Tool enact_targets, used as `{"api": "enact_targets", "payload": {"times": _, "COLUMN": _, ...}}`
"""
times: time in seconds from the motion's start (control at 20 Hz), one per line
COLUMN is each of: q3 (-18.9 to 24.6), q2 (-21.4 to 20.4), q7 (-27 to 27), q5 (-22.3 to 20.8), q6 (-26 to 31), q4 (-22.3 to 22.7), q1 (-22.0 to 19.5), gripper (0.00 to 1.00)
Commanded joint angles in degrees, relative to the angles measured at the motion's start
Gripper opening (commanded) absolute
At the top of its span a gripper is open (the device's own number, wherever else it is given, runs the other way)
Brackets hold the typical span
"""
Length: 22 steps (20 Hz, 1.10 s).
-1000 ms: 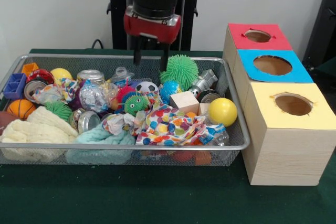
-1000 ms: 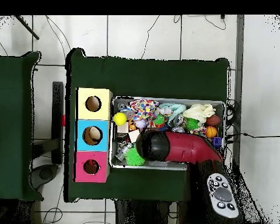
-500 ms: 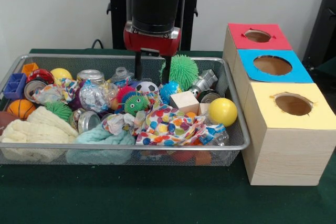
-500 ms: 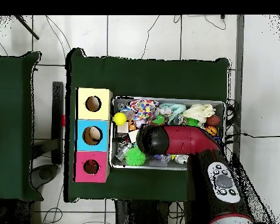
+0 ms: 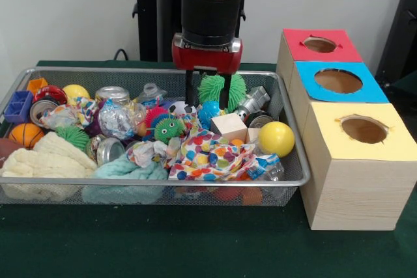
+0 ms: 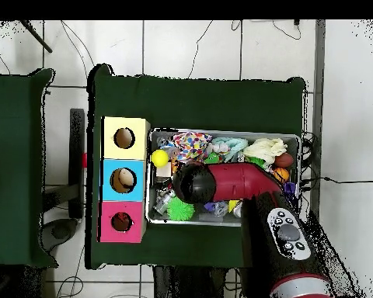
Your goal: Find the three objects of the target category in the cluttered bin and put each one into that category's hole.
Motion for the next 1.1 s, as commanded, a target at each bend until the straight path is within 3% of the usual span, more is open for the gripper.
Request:
{"api": "enact_targets", "payload": {"times": 0.05, "q3": 3.8, "q2": 6.9, "q7": -9.6, "q5": -7.4, "q6": 2.4, "q4": -6.0, "q1": -0.1, "gripper": 1.00}}
{"api": "enact_targets", "payload": {"times": 0.25, "q3": 2.8, "q2": 11.2, "q7": -9.1, "q5": -10.5, "q6": 0.5, "q4": -8.9, "q1": -0.4, "gripper": 1.00}}
{"api": "enact_targets", "payload": {"times": 0.7, "q3": 4.2, "q2": 17.6, "q7": -8.0, "q5": -12.5, "q6": -1.4, "q4": -10.9, "q1": -3.0, "gripper": 1.00}}
{"api": "enact_targets", "payload": {"times": 0.9, "q3": 4.4, "q2": 17.8, "q7": -8.5, "q5": -13.0, "q6": -1.3, "q4": -10.3, "q1": -4.3, "gripper": 1.00}}
{"api": "enact_targets", "payload": {"times": 1.1, "q3": 4.7, "q2": 14.2, "q7": -11.1, "q5": -13.2, "q6": 0.7, "q4": -8.6, "q1": -6.5, "gripper": 1.00}}
